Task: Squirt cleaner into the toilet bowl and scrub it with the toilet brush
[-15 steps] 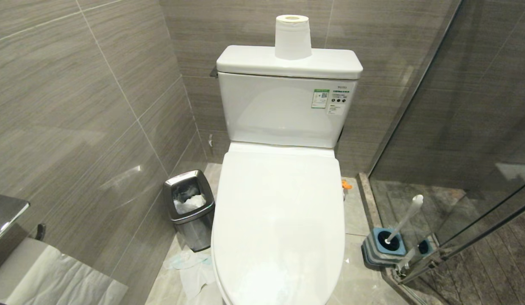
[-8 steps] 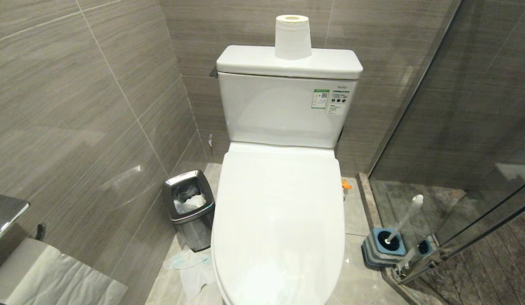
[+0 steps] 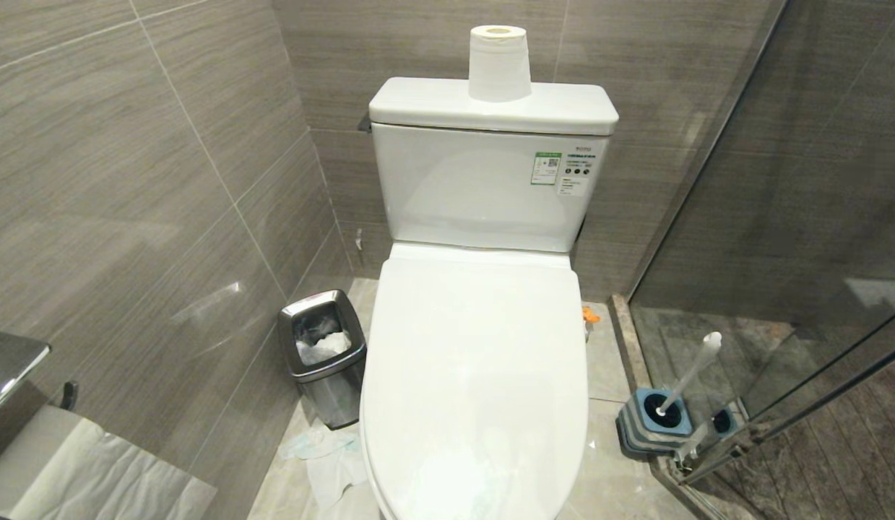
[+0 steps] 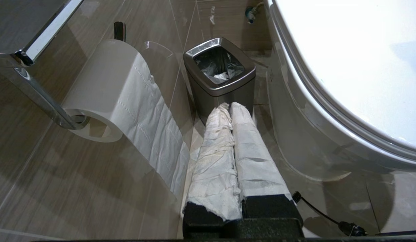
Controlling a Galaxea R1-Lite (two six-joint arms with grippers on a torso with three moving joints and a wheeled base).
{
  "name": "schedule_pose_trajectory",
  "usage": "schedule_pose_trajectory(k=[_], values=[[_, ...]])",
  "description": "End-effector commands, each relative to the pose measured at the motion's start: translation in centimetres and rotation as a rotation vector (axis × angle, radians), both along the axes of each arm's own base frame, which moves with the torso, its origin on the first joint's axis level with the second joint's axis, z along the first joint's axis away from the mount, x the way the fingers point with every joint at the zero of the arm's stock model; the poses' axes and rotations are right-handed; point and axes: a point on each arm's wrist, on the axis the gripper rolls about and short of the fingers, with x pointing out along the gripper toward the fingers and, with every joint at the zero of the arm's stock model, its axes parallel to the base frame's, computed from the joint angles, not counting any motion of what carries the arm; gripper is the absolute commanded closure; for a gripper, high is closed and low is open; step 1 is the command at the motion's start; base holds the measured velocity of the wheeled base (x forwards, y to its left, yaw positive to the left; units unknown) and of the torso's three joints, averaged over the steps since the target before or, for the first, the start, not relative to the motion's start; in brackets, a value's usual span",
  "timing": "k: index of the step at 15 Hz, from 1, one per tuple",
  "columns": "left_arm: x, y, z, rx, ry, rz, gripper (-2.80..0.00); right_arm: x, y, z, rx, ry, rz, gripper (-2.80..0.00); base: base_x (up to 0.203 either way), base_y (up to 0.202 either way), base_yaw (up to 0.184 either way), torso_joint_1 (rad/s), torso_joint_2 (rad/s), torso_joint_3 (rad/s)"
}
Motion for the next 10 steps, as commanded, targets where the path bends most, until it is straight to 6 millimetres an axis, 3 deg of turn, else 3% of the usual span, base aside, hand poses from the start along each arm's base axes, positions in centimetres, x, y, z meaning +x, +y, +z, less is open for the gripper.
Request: schedule_pose_trajectory(k=[1,10], values=[[0.01,0.0,0.02,0.001,0.0,0.0,0.0,0.01,0.0,-0.04,0.0,0.002,0.001,0.0,0.0,0.0,0.0,0.0,0.0,0.0],[0.01,0.0,0.0,0.001,0.002,0.0,0.0,0.01,0.0,-0.04,0.0,0.002,0.001,0.0,0.0,0.0,0.0,0.0,0.0,0.0]])
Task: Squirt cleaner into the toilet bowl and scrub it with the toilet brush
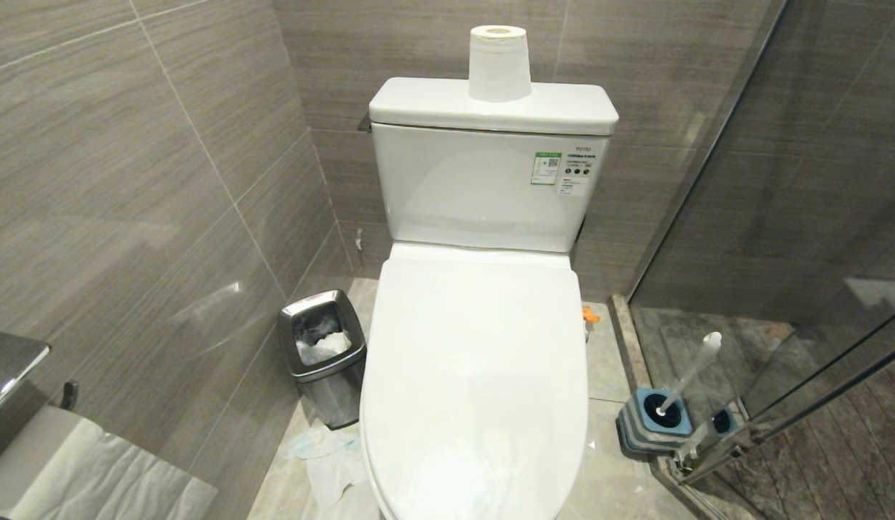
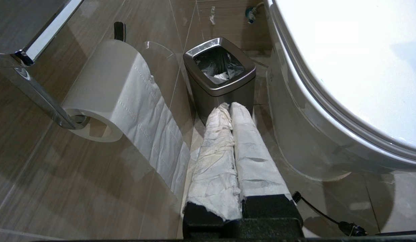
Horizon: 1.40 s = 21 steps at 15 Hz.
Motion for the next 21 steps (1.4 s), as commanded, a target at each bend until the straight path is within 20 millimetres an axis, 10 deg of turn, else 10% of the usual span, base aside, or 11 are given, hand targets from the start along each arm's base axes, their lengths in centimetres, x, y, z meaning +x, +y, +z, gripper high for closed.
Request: schedule_pose_trajectory(k=[1,21], values=[[0.01,0.0,0.0,0.0,0.002,0.0,0.0,0.01,0.0,-0.02,0.0,0.001,0.001,0.0,0.0,0.0,0.0,0.0,0.0,0.0],[0.01,0.0,0.0,0.0,0.002,0.0,0.0,0.01,0.0,0.0,0.0,0.0,0.001,0.0,0.0,0.0,0.0,0.0,0.0,0.0]])
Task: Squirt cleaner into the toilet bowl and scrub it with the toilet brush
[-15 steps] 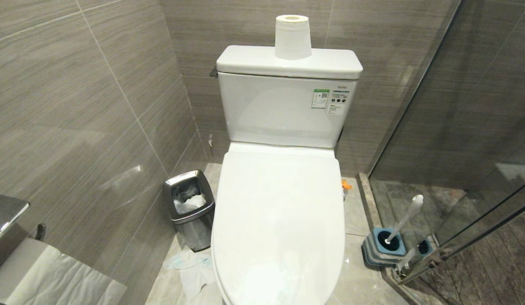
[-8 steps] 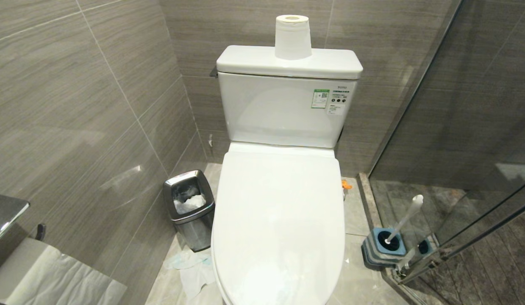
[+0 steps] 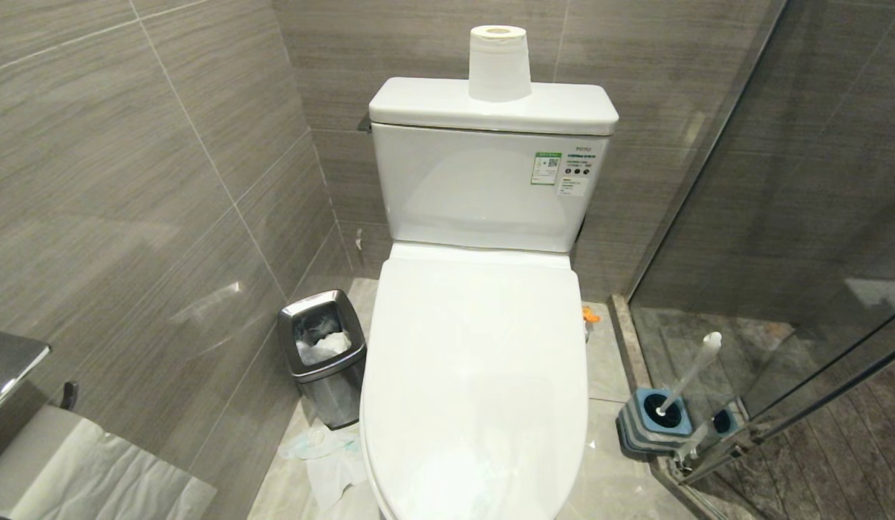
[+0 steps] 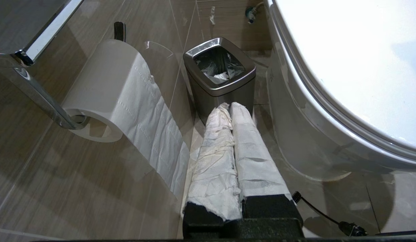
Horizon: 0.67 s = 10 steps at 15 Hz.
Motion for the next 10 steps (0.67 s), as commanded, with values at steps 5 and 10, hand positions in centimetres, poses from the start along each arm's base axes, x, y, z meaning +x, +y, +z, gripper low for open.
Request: schedule_pose_trajectory(k=[5,10], values=[[0.01,0.0,0.0,0.0,0.002,0.0,0.0,0.0,0.0,-0.01,0.0,0.001,0.001,0.0,0.0,0.0,0.0,0.0,0.0,0.0],[0.01,0.0,0.0,0.0,0.002,0.0,0.0,0.01,0.0,-0.01,0.0,0.001,0.001,0.0,0.0,0.0,0.0,0.0,0.0,0.0]])
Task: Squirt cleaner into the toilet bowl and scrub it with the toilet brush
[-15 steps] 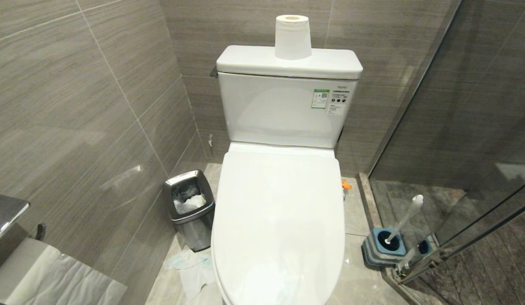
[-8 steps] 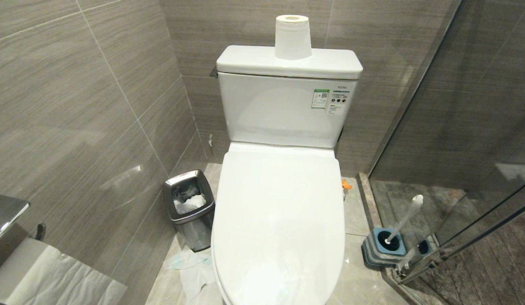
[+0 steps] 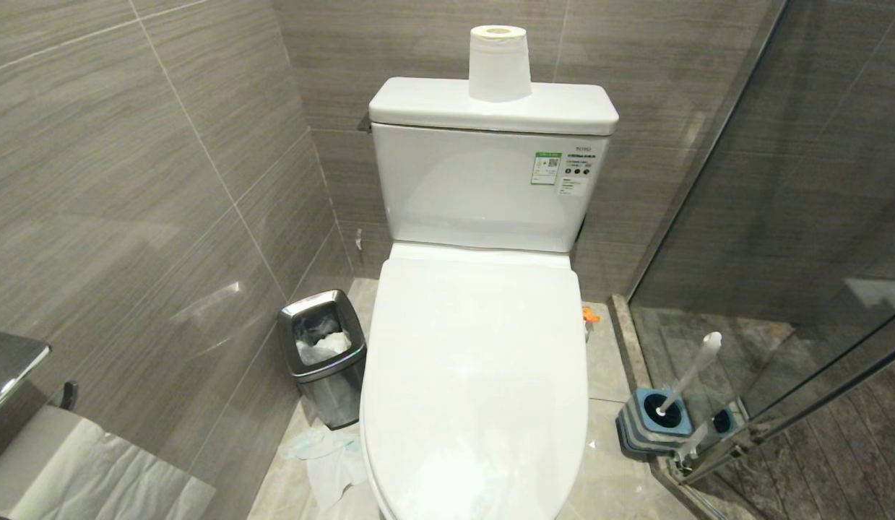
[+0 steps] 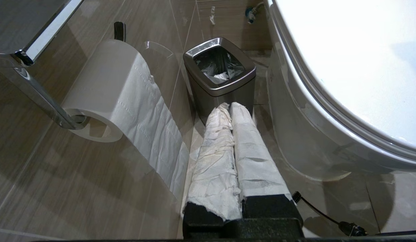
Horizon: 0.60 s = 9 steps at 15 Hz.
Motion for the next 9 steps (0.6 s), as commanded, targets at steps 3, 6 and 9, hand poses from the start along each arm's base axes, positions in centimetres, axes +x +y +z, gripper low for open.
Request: schedule_pose_trajectory(k=[3,6,9], values=[[0.01,0.0,0.01,0.001,0.001,0.0,0.0,0.0,0.0,0.0,0.0,0.0,0.001,0.0,0.0,0.0,0.0,0.0,0.0,0.0],[0.01,0.0,0.0,0.001,0.002,0.0,0.0,0.01,0.0,-0.04,0.0,0.002,0.001,0.0,0.0,0.0,0.0,0.0,0.0,0.0],[0.01,0.0,0.0,0.001,0.002,0.0,0.0,0.01,0.0,-0.04,0.0,0.002,0.001,0.0,0.0,0.0,0.0,0.0,0.0,0.0]])
